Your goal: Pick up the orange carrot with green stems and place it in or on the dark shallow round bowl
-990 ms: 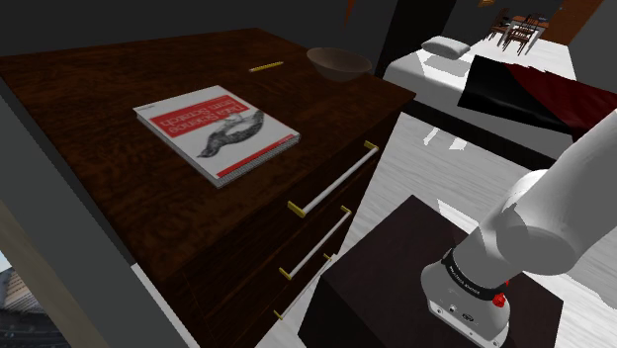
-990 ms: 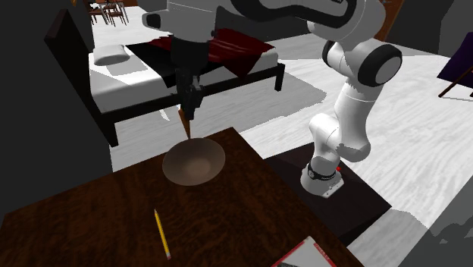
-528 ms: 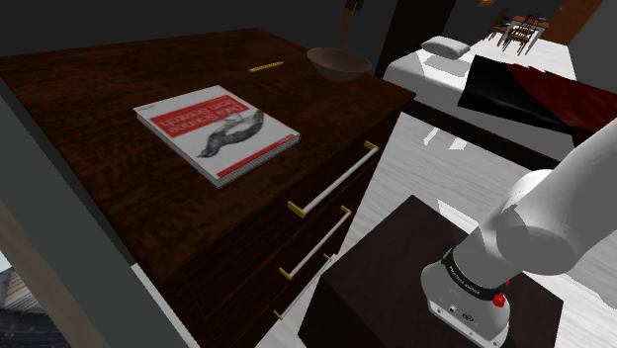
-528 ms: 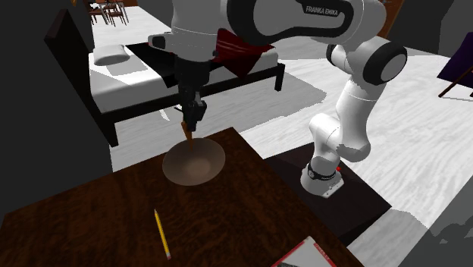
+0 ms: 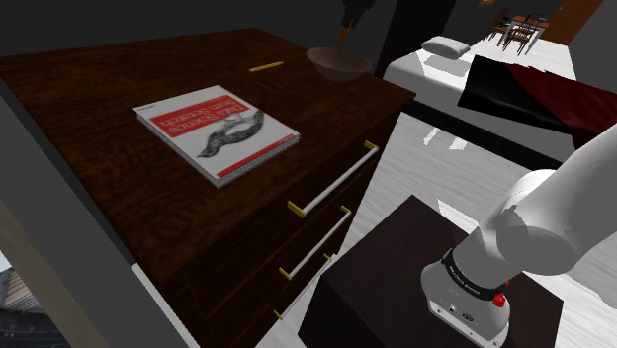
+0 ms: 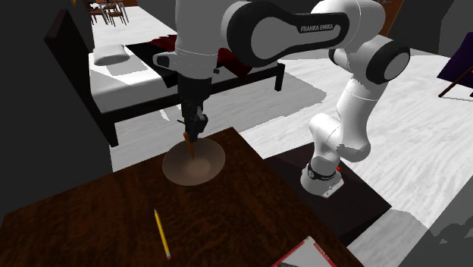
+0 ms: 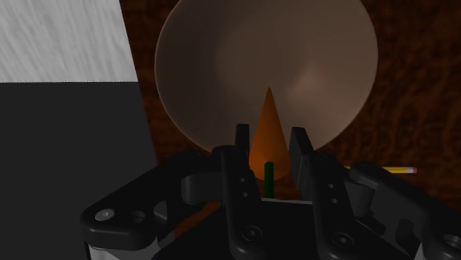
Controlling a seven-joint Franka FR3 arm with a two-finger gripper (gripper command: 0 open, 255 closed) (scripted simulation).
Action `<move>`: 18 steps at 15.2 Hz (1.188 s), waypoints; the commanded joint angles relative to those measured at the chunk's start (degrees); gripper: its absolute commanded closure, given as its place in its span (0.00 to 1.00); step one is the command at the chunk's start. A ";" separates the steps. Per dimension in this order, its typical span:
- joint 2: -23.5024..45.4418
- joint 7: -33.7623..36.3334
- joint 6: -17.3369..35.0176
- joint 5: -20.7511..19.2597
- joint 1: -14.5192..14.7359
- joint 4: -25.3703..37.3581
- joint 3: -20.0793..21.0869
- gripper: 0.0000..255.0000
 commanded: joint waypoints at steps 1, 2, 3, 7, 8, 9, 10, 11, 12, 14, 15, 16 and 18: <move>-0.25 0.04 0.30 -0.04 0.02 -0.51 0.04 1.00; -0.25 0.04 0.30 -0.04 0.02 -0.51 0.04 1.00; -0.25 0.04 0.30 -0.04 0.02 -0.51 0.04 1.00; -0.24 0.04 0.29 -0.04 0.02 -0.49 0.04 0.00; -0.24 0.04 0.29 -0.04 0.02 -0.49 0.04 0.00; -0.24 0.04 0.29 -0.04 0.02 -0.49 0.04 0.00; -0.24 0.04 0.29 -0.04 0.02 -0.49 0.04 0.00; -0.24 0.04 0.29 -0.04 0.02 -0.49 0.04 0.00; -0.24 0.04 0.29 -0.04 0.02 -0.49 0.04 0.00; -0.01 0.05 -3.62 -0.01 -0.06 3.63 -0.10 0.00; 0.24 0.03 -5.63 0.03 -0.11 5.89 -0.19 0.00; 0.51 0.02 -7.24 0.08 -0.15 7.76 -0.26 0.00; 0.50 0.02 -7.23 0.08 -0.15 7.74 -0.26 0.00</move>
